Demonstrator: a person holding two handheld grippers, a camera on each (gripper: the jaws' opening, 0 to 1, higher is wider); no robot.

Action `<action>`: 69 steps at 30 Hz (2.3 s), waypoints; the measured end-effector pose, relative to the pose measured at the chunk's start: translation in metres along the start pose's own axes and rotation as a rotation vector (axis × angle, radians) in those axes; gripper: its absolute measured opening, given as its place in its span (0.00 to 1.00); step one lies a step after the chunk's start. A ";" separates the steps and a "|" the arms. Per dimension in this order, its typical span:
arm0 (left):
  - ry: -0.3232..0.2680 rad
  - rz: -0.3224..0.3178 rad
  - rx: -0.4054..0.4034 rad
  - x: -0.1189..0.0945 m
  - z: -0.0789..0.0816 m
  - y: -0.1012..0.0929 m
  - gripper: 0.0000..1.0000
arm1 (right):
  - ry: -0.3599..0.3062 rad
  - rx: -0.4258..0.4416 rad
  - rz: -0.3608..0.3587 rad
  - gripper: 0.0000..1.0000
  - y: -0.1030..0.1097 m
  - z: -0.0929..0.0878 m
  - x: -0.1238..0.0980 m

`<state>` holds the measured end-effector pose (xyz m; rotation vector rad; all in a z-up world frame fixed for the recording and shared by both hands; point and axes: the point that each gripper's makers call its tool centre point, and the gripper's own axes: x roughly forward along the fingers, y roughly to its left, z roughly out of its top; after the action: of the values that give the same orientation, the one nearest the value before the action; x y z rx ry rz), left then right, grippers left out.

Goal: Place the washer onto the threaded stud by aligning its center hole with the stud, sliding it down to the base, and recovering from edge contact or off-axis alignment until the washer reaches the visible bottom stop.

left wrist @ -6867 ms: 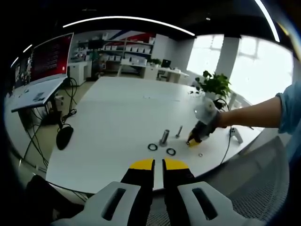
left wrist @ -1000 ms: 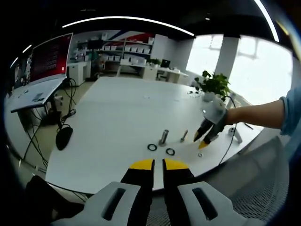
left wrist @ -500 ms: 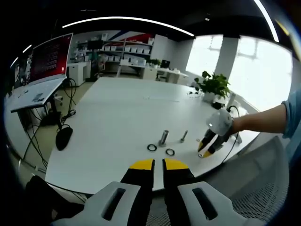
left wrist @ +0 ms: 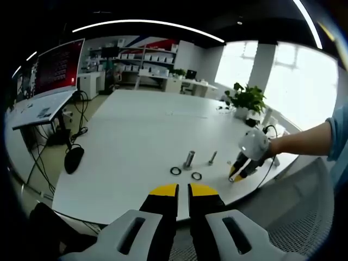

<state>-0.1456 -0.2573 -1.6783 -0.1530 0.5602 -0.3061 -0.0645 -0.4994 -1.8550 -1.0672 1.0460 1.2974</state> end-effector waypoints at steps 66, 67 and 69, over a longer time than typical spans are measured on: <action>0.004 0.000 0.001 0.000 -0.001 0.000 0.04 | -0.175 0.058 -0.238 0.13 -0.083 0.052 -0.065; 0.004 0.000 0.001 0.000 -0.001 0.000 0.04 | -0.176 0.058 -0.239 0.13 -0.083 0.052 -0.065; 0.003 0.000 0.001 0.000 -0.001 0.000 0.04 | -0.174 0.058 -0.235 0.13 -0.084 0.053 -0.063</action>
<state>-0.1460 -0.2575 -1.6789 -0.1518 0.5632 -0.3063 0.0188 -0.4599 -1.7815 -0.9830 0.7981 1.1409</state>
